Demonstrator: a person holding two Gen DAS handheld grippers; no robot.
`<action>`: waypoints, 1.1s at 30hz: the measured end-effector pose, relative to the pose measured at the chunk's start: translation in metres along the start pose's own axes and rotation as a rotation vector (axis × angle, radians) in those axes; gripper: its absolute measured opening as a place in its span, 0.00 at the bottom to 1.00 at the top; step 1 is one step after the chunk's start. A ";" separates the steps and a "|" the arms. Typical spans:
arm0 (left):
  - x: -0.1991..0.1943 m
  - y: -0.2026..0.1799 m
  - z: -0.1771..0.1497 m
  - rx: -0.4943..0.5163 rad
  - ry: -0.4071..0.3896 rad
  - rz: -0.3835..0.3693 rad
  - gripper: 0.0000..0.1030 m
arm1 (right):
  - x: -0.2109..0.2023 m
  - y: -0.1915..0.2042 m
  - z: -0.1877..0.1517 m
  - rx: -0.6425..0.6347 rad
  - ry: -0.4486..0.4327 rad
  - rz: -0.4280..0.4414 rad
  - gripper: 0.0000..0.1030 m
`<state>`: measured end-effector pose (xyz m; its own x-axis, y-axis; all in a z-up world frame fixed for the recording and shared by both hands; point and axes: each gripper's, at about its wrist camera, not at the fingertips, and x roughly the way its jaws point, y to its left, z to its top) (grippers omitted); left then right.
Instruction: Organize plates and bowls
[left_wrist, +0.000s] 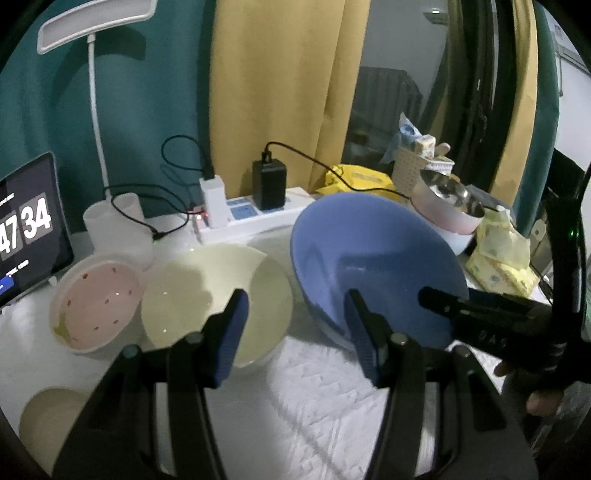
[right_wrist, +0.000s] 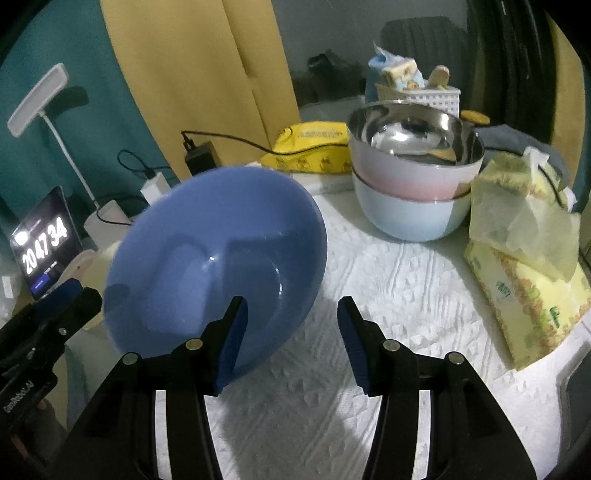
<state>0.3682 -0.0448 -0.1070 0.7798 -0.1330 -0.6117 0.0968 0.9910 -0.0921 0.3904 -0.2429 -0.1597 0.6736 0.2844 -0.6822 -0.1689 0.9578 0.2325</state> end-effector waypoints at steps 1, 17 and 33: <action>0.002 -0.002 0.000 0.002 0.003 -0.004 0.54 | 0.002 0.000 -0.001 0.001 0.005 0.001 0.52; 0.015 -0.017 -0.008 0.061 0.027 -0.036 0.32 | 0.009 0.000 -0.010 -0.016 0.028 0.019 0.23; 0.002 -0.021 -0.009 0.074 0.007 -0.043 0.25 | -0.002 0.008 -0.013 -0.019 0.022 0.019 0.19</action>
<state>0.3619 -0.0661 -0.1133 0.7697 -0.1756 -0.6138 0.1761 0.9825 -0.0603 0.3778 -0.2354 -0.1656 0.6544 0.3028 -0.6929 -0.1952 0.9529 0.2320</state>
